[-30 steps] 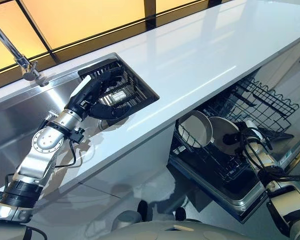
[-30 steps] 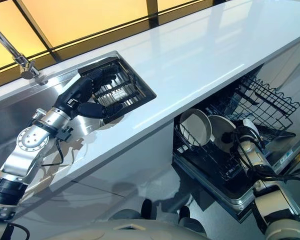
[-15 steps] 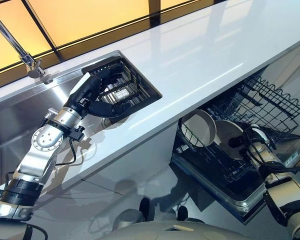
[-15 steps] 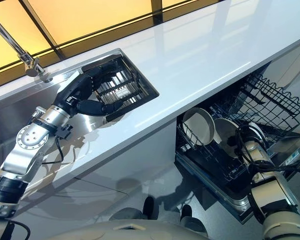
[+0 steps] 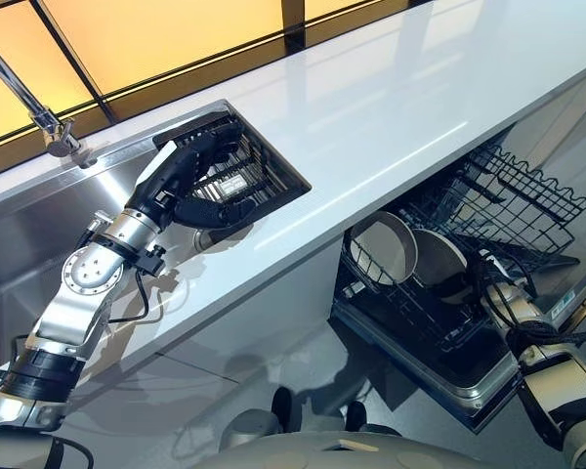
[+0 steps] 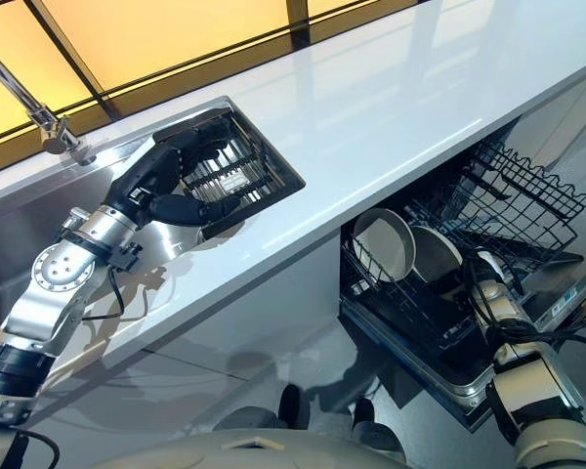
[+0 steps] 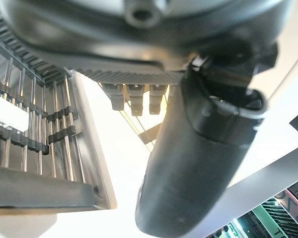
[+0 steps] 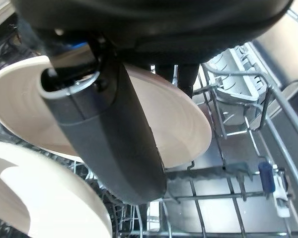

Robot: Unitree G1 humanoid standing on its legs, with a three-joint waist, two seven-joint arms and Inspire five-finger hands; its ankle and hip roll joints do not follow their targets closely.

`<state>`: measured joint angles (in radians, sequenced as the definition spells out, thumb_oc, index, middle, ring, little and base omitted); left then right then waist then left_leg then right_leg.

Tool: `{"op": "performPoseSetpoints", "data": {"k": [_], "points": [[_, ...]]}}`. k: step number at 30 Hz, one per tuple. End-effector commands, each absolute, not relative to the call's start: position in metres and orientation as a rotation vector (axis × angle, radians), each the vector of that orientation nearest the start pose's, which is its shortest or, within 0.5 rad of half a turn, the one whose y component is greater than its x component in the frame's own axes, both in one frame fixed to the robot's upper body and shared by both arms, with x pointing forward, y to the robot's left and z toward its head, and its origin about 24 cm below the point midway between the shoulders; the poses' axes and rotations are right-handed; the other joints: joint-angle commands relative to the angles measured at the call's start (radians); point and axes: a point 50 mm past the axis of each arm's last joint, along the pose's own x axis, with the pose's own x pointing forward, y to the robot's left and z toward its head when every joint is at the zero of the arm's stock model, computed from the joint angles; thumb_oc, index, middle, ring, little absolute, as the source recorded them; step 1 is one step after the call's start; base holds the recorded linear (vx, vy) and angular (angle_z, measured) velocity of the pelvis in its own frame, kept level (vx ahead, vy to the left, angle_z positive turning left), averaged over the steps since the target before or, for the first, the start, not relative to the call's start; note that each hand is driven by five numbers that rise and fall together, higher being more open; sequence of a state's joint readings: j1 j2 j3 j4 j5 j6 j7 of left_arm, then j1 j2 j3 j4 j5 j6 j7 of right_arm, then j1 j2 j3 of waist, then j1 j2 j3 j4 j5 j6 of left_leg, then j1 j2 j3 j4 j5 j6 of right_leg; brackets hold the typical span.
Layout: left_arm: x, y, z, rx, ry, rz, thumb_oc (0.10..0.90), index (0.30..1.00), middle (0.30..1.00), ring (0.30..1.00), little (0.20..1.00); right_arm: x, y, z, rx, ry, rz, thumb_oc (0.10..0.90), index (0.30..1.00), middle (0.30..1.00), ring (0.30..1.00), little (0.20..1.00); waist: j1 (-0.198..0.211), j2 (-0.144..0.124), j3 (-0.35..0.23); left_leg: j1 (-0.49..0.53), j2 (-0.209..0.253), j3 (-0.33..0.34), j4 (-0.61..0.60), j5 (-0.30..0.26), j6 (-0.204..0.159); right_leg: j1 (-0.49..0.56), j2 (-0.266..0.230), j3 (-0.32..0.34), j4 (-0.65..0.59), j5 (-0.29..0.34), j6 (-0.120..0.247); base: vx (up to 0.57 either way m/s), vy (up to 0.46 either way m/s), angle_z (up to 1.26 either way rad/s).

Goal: Pick up plates and place into dishwasher.

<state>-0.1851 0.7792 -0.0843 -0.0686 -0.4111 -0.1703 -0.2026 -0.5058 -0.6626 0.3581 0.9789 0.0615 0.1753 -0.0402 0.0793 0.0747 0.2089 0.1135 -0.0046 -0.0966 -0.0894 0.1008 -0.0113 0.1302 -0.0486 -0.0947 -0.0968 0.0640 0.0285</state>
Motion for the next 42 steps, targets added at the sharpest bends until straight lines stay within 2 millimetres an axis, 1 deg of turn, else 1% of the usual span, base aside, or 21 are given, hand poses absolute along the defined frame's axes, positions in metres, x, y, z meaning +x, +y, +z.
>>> {"op": "performPoseSetpoints", "data": {"k": [1, 4, 9, 10, 14, 17, 23, 27, 28, 30, 37, 42], "points": [[0.272, 0.208, 0.218, 0.396, -0.644, -0.411, 0.800, 0.900, 0.900, 0.900, 0.900, 0.320, -0.338, 0.069, -0.816, 0.444, -0.301, 0.800, 0.900, 0.900, 0.900, 0.900, -0.001, -0.037, -0.043, 0.027, -0.059, 0.003, 0.002, -0.100, 0.038, 0.015, 0.003, 0.020, 0.010, -0.015, 0.019, 0.02, 0.005, -0.05], [0.271, 0.210, 0.217, 0.401, -0.636, -0.410, 0.800, 0.900, 0.900, 0.900, 0.900, 0.320, -0.342, 0.081, -0.865, 0.399, -0.327, 0.800, 0.900, 0.900, 0.900, 0.900, -0.008, -0.042, -0.049, 0.032, -0.058, 0.008, 0.002, -0.103, 0.037, 0.018, 0.006, 0.023, 0.010, -0.016, 0.021, 0.02, 0.004, -0.05], [0.270, 0.214, 0.216, 0.413, -0.632, -0.406, 0.800, 0.900, 0.900, 0.900, 0.900, 0.316, -0.355, 0.101, -1.031, 0.381, -0.396, 0.800, 0.900, 0.900, 0.900, 0.900, -0.017, -0.051, -0.057, 0.033, -0.056, 0.015, 0.002, -0.106, 0.036, 0.017, 0.012, 0.031, 0.010, -0.018, 0.023, 0.00, 0.000, 0.00], [0.268, 0.216, 0.218, 0.418, -0.631, -0.406, 0.800, 0.900, 0.900, 0.900, 0.900, 0.315, -0.361, 0.111, -1.069, 0.367, -0.424, 0.800, 0.900, 0.900, 0.900, 0.900, -0.020, -0.055, -0.058, 0.034, -0.055, 0.019, 0.002, -0.107, 0.036, 0.018, 0.013, 0.033, 0.010, -0.018, 0.024, 0.00, 0.000, 0.00], [0.266, 0.220, 0.220, 0.428, -0.631, -0.398, 0.800, 0.900, 0.900, 0.900, 0.900, 0.311, -0.373, 0.134, -1.134, 0.328, -0.509, 0.800, 0.900, 0.900, 0.900, 0.900, -0.025, -0.062, -0.061, 0.035, -0.055, 0.026, 0.002, -0.109, 0.036, 0.017, 0.017, 0.039, 0.010, -0.018, 0.026, 0.00, -0.003, -0.05], [0.266, 0.222, 0.223, 0.429, -0.630, -0.398, 0.800, 0.900, 0.900, 0.900, 0.900, 0.306, -0.382, 0.146, -1.124, 0.307, -0.579, 0.800, 0.900, 0.900, 0.900, 0.900, -0.030, -0.067, -0.064, 0.037, -0.055, 0.029, 0.002, -0.110, 0.037, 0.017, 0.019, 0.044, 0.010, -0.017, 0.028, 0.00, -0.004, -0.06], [0.266, 0.225, 0.224, 0.424, -0.632, -0.400, 0.800, 0.900, 0.900, 0.900, 0.900, 0.299, -0.389, 0.158, -1.042, 0.221, -0.682, 0.800, 0.900, 0.900, 0.900, 0.900, -0.037, -0.071, -0.071, 0.038, -0.054, 0.036, 0.002, -0.112, 0.038, 0.017, 0.023, 0.051, 0.010, -0.018, 0.029, 0.00, 0.002, -0.05], [0.267, 0.226, 0.224, 0.420, -0.634, -0.400, 0.800, 0.900, 0.900, 0.900, 0.900, 0.296, -0.392, 0.156, -0.981, 0.207, -0.716, 0.800, 0.900, 0.900, 0.900, 0.900, -0.039, -0.070, -0.073, 0.038, -0.053, 0.038, 0.002, -0.114, 0.037, 0.017, 0.024, 0.053, 0.010, -0.018, 0.031, 0.01, 0.006, -0.10], [0.266, 0.227, 0.225, 0.419, -0.635, -0.399, 0.800, 0.900, 0.900, 0.900, 0.900, 0.293, -0.394, 0.152, -0.938, 0.226, -0.701, 0.800, 0.900, 0.900, 0.900, 0.900, -0.040, -0.070, -0.074, 0.037, -0.053, 0.040, 0.002, -0.114, 0.036, 0.015, 0.023, 0.053, 0.010, -0.018, 0.033, 0.00, 0.000, 0.00], [0.266, 0.227, 0.225, 0.415, -0.637, -0.400, 0.800, 0.900, 0.900, 0.900, 0.900, 0.293, -0.392, 0.144, -0.947, 0.268, -0.664, 0.800, 0.900, 0.900, 0.900, 0.900, -0.040, -0.070, -0.074, 0.036, -0.052, 0.041, 0.002, -0.114, 0.035, 0.014, 0.022, 0.051, 0.010, -0.018, 0.034, 0.00, 0.000, 0.00], [0.266, 0.221, 0.220, 0.410, -0.633, -0.413, 0.800, 0.900, 0.900, 0.900, 0.900, 0.293, -0.378, 0.110, -0.954, 0.355, -0.537, 0.800, 0.900, 0.900, 0.900, 0.900, -0.035, -0.070, -0.070, 0.040, -0.049, 0.039, 0.002, -0.114, 0.036, 0.017, 0.018, 0.043, 0.010, -0.018, 0.031, 0.00, 0.000, 0.00], [0.266, 0.219, 0.218, 0.408, -0.636, -0.411, 0.800, 0.900, 0.900, 0.900, 0.900, 0.299, -0.365, 0.102, -0.892, 0.325, -0.498, 0.800, 0.900, 0.900, 0.900, 0.900, -0.030, -0.066, -0.064, 0.041, -0.048, 0.034, 0.002, -0.114, 0.037, 0.019, 0.016, 0.037, 0.010, -0.018, 0.029, 0.00, 0.000, 0.00]]}}
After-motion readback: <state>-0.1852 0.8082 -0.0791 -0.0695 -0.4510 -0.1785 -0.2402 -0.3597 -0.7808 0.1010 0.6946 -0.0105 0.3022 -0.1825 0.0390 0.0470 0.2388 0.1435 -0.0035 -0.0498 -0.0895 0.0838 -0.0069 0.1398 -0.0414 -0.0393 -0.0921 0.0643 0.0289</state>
